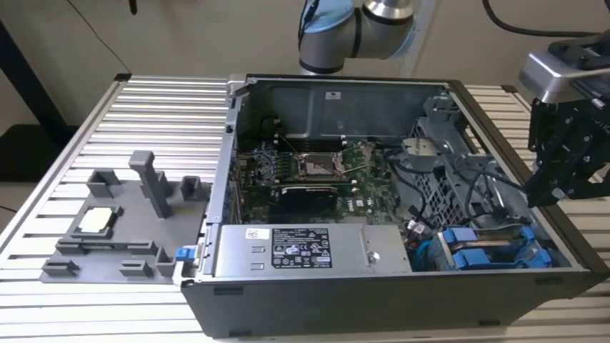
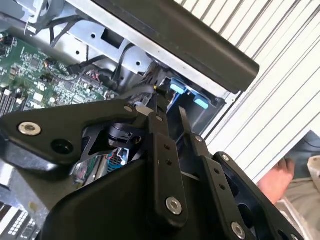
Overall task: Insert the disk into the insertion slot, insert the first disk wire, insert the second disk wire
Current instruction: 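Insert the first disk wire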
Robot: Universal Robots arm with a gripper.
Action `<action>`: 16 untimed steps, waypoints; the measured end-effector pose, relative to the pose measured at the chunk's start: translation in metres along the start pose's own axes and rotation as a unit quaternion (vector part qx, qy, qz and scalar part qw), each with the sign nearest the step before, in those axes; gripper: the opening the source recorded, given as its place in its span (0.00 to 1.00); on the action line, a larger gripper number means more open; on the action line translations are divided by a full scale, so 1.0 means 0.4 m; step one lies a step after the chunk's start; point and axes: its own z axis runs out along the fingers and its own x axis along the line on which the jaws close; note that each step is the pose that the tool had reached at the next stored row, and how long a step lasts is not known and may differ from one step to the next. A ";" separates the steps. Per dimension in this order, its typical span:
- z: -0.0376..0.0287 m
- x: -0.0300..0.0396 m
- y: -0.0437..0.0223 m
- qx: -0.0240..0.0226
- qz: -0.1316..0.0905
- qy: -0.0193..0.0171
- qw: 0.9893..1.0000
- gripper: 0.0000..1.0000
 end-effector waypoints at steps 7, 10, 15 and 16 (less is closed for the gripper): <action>0.014 -0.007 0.003 0.015 -0.024 -0.003 1.000 0.27; 0.015 -0.007 0.004 0.020 -0.034 -0.004 0.999 0.27; 0.018 -0.007 0.004 0.029 -0.053 -0.005 0.998 0.27; 0.018 -0.007 0.004 0.029 -0.056 -0.005 0.998 0.27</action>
